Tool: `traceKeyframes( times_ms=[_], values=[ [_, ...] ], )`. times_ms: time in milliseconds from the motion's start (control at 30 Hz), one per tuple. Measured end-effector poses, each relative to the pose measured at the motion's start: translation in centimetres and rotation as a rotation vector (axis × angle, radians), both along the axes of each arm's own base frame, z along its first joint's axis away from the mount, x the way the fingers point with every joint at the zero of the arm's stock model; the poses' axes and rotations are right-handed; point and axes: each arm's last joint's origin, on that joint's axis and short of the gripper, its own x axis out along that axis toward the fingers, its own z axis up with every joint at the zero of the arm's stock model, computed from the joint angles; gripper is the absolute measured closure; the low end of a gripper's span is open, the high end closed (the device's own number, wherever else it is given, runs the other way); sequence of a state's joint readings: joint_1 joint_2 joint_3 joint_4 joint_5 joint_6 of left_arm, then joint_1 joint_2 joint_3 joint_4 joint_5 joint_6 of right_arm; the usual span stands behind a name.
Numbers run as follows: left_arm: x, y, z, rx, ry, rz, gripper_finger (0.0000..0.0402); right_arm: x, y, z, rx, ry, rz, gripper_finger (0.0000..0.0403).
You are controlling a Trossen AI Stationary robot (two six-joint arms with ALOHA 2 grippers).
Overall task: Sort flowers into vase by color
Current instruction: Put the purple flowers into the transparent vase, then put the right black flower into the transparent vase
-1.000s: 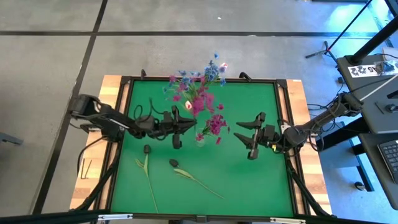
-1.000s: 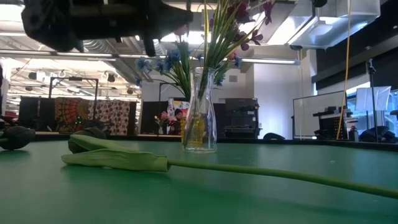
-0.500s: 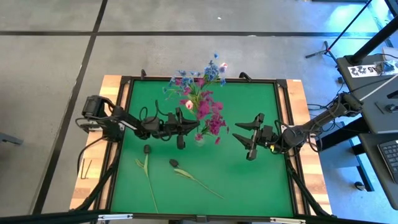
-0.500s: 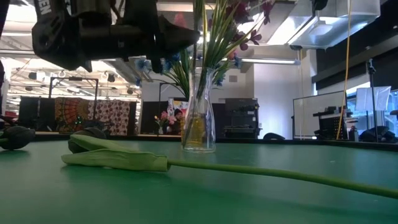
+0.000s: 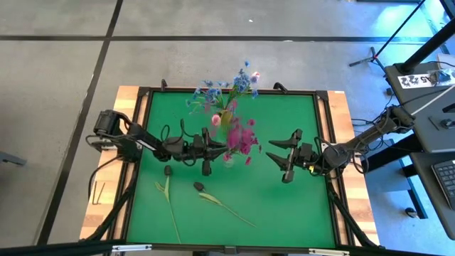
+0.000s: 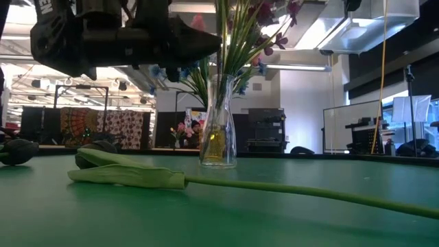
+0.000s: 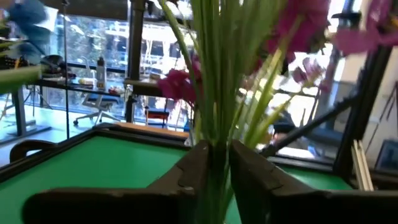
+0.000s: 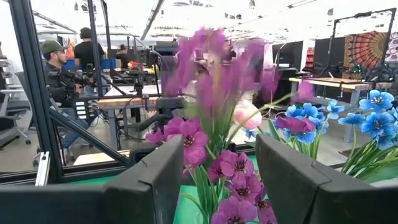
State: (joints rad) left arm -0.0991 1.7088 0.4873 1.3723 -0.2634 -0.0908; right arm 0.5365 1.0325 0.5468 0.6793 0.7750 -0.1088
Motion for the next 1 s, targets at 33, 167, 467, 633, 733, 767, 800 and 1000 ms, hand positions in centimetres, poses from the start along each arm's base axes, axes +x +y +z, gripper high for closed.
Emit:
traceKeyframes(
  times_ms=[33, 167, 467, 633, 733, 767, 800, 1000],
  values=[
    [0.0, -0.2, -0.1, 0.013, 0.009, -0.004, 0.0331, 0.0, 0.0, 0.0, 0.000, 0.000, 0.000, 0.0205],
    [-0.1, -0.8, -0.1, 0.018, 0.017, -0.011, 0.0299, 0.0, 0.0, 0.0, 0.001, -0.001, 0.000, 0.0205],
    [-0.5, -1.7, -0.1, 0.018, 0.135, 0.038, 0.0238, 0.0, 0.0, 0.0, 0.011, -0.003, 0.002, 0.0205],
    [-1.5, -2.3, 0.4, -0.011, 0.265, 0.053, 0.0216, 0.0, 0.0, 0.0, 0.011, -0.003, 0.002, 0.0205],
    [-2.4, -2.7, 1.2, -0.009, 0.305, 0.070, 0.0212, 0.0, 0.0, 0.0, 0.006, -0.002, -0.002, 0.0205],
    [-2.8, -2.8, 1.5, -0.004, 0.320, 0.078, 0.0211, 0.0, 0.0, 0.0, 0.003, 0.001, -0.015, 0.0205],
    [-3.1, -3.0, 1.9, -0.004, 0.330, 0.085, 0.0211, 0.0, -0.1, 0.0, 0.000, 0.003, -0.031, 0.0205],
    [-5.7, -3.4, 3.8, -0.051, 0.381, 0.120, 0.0211, -0.2, -0.2, 1.3, -0.027, 0.009, -0.059, 0.0205]
  ],
)
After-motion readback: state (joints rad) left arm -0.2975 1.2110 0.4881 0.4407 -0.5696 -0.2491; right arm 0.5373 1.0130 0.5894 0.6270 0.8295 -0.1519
